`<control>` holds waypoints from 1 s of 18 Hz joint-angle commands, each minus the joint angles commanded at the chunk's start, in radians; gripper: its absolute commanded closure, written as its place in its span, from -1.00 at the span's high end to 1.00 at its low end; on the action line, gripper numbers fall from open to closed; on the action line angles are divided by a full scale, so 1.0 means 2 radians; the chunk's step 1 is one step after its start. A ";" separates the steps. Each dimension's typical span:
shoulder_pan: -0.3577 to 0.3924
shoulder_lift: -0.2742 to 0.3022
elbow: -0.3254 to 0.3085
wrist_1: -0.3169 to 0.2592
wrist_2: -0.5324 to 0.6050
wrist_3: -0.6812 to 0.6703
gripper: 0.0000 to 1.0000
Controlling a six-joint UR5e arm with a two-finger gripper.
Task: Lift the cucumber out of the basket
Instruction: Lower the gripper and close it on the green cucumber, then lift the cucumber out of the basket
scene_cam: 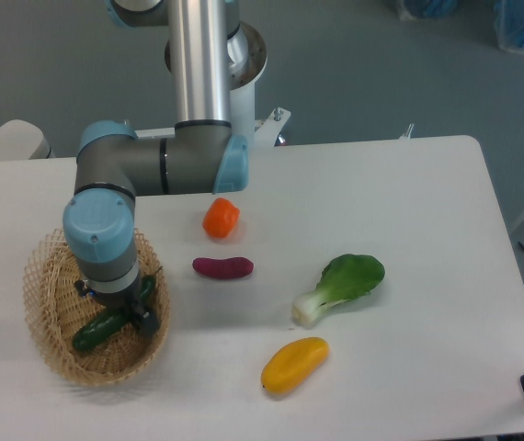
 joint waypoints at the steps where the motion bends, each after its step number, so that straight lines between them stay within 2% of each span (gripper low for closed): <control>1: -0.002 -0.005 0.001 0.002 0.000 -0.005 1.00; 5: -0.009 -0.018 0.001 0.020 0.001 -0.011 1.00; 9: -0.023 -0.032 0.003 0.033 0.037 -0.018 1.00; 11: -0.024 -0.035 0.002 0.037 0.038 -0.034 1.00; 12: -0.025 -0.035 0.002 0.037 0.038 -0.035 0.73; 13: -0.027 -0.035 0.002 0.036 0.038 -0.035 0.34; 14: -0.027 -0.035 0.003 0.036 0.038 -0.035 -0.14; 15: -0.027 -0.034 0.004 0.036 0.038 -0.035 -0.47; 17: -0.027 -0.031 0.005 0.036 0.038 -0.033 -0.81; 18: -0.027 -0.029 0.005 0.035 0.037 -0.032 -0.83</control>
